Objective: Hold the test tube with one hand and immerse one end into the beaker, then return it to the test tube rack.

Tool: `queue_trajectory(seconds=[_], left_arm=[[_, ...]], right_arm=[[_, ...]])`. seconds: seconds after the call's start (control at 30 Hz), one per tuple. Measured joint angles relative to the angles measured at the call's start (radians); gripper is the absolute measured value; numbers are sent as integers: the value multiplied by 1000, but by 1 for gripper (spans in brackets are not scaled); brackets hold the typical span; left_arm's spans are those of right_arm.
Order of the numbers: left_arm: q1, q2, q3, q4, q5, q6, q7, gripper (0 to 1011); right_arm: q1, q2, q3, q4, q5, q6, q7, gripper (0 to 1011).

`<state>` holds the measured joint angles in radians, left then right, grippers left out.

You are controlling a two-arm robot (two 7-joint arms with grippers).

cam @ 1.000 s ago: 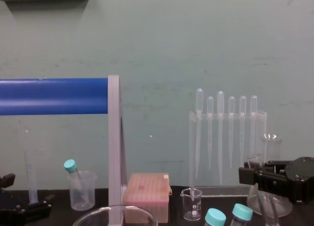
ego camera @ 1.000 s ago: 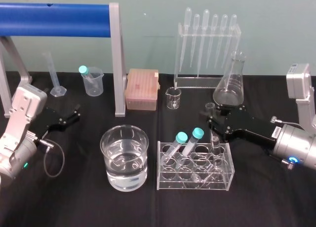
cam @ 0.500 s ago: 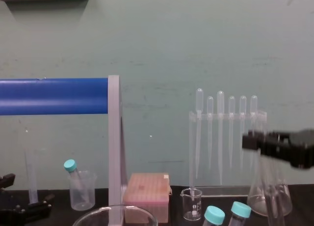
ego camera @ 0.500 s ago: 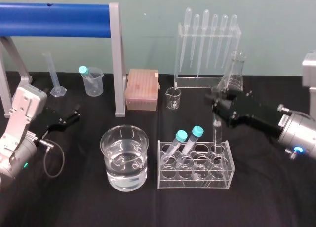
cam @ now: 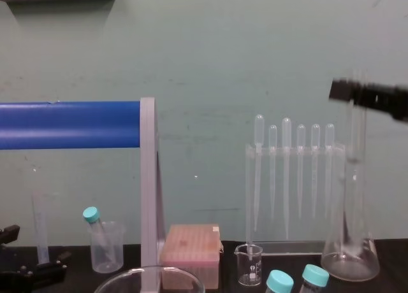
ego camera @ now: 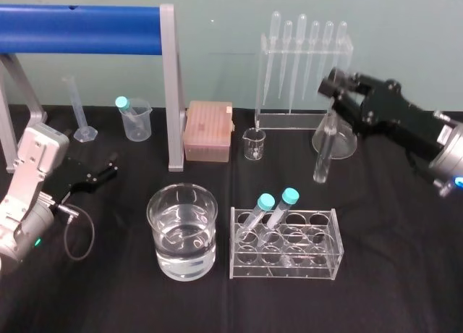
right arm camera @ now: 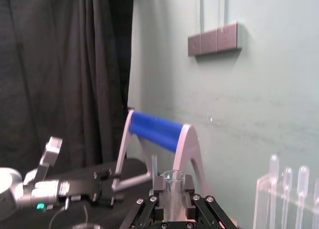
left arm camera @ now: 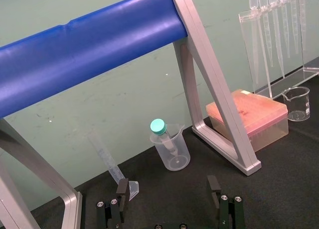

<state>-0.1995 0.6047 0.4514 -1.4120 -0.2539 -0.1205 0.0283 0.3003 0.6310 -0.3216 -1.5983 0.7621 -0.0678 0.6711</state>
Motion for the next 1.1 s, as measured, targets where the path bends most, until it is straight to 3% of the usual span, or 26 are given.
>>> queue_trajectory(seconds=[0.23, 0.6, 1.1], left_arm=[[0, 0, 0, 0, 0, 0, 0, 1000], [0, 0, 0, 0, 0, 0, 0, 1000], [0, 0, 0, 0, 0, 0, 0, 1000]], right_arm=[[52, -37, -6, 60, 0, -27, 0, 225], [137, -117, -57, 232, -7, -29, 18, 225], [144, -124, -65, 252, -19, -25, 14, 226]])
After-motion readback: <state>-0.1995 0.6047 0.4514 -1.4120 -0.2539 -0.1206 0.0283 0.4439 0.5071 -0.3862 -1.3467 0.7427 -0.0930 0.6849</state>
